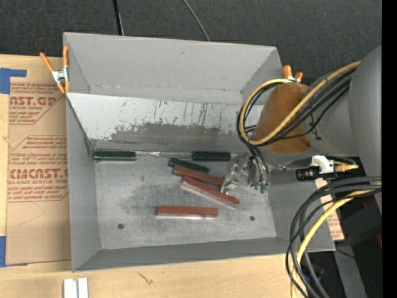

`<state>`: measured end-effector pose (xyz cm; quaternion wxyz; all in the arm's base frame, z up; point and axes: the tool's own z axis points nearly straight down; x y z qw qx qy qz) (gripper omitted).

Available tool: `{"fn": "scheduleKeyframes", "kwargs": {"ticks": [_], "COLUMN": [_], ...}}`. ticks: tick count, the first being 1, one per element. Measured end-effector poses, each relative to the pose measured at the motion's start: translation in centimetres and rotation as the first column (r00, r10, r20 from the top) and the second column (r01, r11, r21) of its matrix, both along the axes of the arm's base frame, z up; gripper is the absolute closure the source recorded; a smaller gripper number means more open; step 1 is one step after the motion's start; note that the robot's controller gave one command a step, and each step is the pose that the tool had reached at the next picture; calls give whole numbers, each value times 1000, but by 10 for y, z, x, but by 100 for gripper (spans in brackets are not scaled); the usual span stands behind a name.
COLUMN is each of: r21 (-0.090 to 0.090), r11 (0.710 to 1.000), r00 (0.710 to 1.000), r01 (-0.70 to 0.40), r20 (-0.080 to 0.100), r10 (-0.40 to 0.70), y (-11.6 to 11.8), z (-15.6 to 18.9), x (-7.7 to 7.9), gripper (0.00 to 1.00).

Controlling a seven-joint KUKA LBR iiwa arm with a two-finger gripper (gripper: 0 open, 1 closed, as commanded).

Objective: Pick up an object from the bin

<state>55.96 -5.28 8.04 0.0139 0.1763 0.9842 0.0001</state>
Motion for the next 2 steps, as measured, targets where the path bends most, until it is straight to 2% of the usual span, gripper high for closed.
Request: {"fn": "scheduleKeyframes", "kwargs": {"ticks": [1,2], "r21": [0,-6], "r11": [1000,991], "r00": [1000,991], "r01": [0,-133], "r20": [0,-13], "r10": [0,133], "y": [0,16], "z": [0,6], "x": [0,-4], "gripper": [100,100]}}
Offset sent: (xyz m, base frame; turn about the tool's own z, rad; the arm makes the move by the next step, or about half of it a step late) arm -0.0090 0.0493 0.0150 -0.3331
